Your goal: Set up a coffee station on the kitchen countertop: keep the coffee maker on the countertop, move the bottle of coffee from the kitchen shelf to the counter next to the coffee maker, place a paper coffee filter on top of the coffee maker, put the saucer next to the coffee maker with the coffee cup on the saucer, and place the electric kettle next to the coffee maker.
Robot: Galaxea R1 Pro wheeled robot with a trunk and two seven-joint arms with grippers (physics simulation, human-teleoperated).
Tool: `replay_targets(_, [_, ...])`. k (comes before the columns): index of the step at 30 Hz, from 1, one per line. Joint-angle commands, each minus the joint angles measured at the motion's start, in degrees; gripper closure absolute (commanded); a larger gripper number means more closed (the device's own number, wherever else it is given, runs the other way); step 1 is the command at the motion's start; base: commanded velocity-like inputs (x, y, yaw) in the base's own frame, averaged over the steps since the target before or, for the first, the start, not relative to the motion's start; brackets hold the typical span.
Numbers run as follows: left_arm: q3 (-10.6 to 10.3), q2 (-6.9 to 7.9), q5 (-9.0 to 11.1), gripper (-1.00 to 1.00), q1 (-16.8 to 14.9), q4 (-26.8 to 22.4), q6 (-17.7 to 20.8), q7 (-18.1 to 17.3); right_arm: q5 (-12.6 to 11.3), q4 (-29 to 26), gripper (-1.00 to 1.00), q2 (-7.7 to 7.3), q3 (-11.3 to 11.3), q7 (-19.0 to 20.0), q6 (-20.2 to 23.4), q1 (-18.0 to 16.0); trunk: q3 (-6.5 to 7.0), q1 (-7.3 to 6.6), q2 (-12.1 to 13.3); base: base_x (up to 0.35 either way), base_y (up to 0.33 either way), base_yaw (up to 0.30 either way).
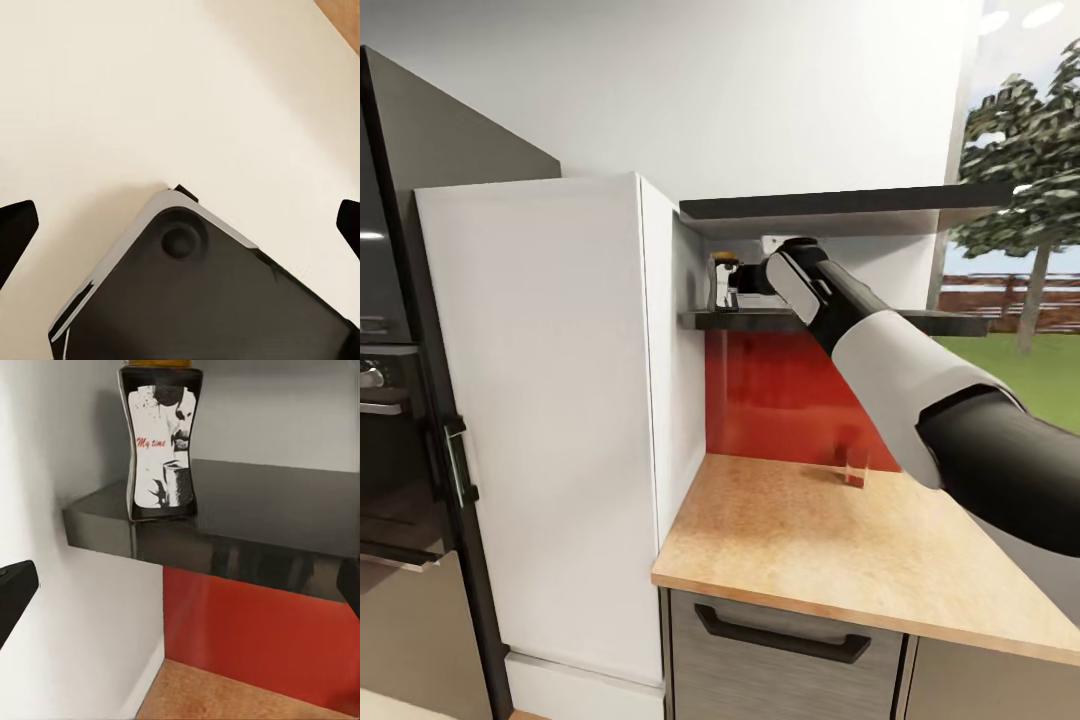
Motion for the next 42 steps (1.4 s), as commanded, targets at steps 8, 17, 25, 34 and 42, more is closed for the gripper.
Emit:
replay_targets(8, [-0.3, -0.09, 0.5, -1.0, 0.1, -0.1, -0.1, -0.1, -7.6, 4.6, -1.0, 0.0, -2.3, 1.2, -0.1, -3.7, -0.01, 0.02, 0.0, 0.0, 0.0, 0.0])
replay_targets(17, [-0.3, -0.08, 0.6, -1.0, 0.1, -0.1, -0.1, -0.1, -9.7, 5.6, -1.0, 0.0, -2.3, 6.4, -2.6, -4.0, -0.01, 0.02, 0.0, 0.0, 0.0, 0.0])
replay_targets(25, [-0.3, -0.09, 0.6, -1.0, 0.1, -0.1, -0.1, -0.1, -8.9, 5.9, -1.0, 0.0, -1.4, 10.5, -6.4, -4.0, -0.01, 0.02, 0.0, 0.0, 0.0, 0.0])
replay_targets(34, [-0.3, -0.09, 0.6, -1.0, 0.1, -0.1, -0.1, -0.1, -4.5, 8.0, -1.0, 0.0, 0.0, 10.8, -9.9, -4.0, -0.01, 0.02, 0.0, 0.0, 0.0, 0.0])
replay_targets(42, [-0.3, -0.09, 0.6, -1.0, 0.1, -0.1, -0.1, -0.1, -1.1, 10.3, -1.0, 0.0, 0.1, 10.8, -12.0, -4.0, -0.01, 0.02, 0.0, 0.174, 0.0, 0.0])
